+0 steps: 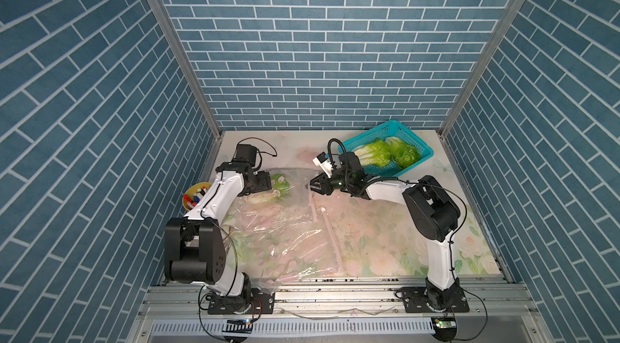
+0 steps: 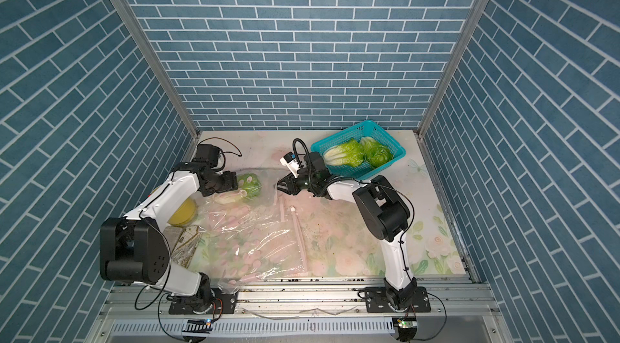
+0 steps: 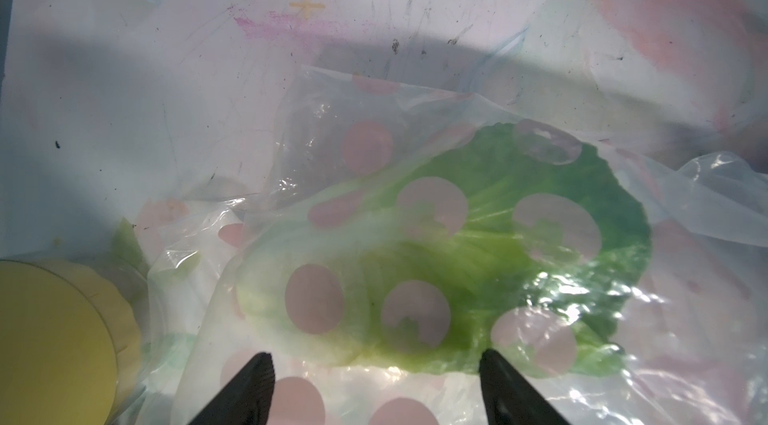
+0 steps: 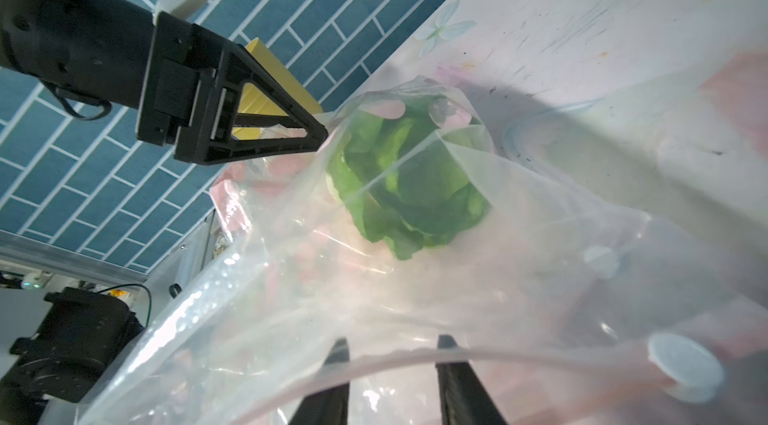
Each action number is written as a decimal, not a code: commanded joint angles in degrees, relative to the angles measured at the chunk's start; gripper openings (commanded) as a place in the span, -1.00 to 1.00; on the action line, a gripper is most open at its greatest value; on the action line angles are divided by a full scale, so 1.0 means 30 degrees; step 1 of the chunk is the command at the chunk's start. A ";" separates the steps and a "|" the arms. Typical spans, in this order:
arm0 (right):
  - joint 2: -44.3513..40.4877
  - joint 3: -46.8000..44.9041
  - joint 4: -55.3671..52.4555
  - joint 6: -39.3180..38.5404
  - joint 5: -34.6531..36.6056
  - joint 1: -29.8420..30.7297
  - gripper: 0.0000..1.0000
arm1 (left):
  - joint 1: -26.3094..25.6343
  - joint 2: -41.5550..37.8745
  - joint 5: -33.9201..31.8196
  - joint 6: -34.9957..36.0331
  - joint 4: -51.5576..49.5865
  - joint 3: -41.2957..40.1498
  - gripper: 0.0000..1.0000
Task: Open the zip-top bag and take out the chinese cabbages
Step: Pick up the Chinese cabbage from the zipper food storage bag.
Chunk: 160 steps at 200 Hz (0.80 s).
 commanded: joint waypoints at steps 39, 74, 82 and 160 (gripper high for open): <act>0.1760 0.1599 0.0658 0.1152 -0.1340 0.0351 0.31 | 0.0094 0.0260 -0.0150 0.0182 -0.0335 0.0317 0.60; 0.1910 0.1767 0.0457 0.0401 -0.0627 0.0427 0.33 | 0.0090 0.0143 -0.2480 -0.0727 -0.1258 0.0390 0.65; 0.1948 0.1844 0.0420 0.0129 -0.0453 0.0484 0.31 | 0.0140 0.0157 -0.3150 -0.1237 -0.1456 0.0354 0.65; 0.3599 0.3455 0.1015 -0.1605 -0.1077 0.0831 0.24 | 0.1729 0.0924 -0.2964 -0.3056 -0.0925 -0.0149 0.49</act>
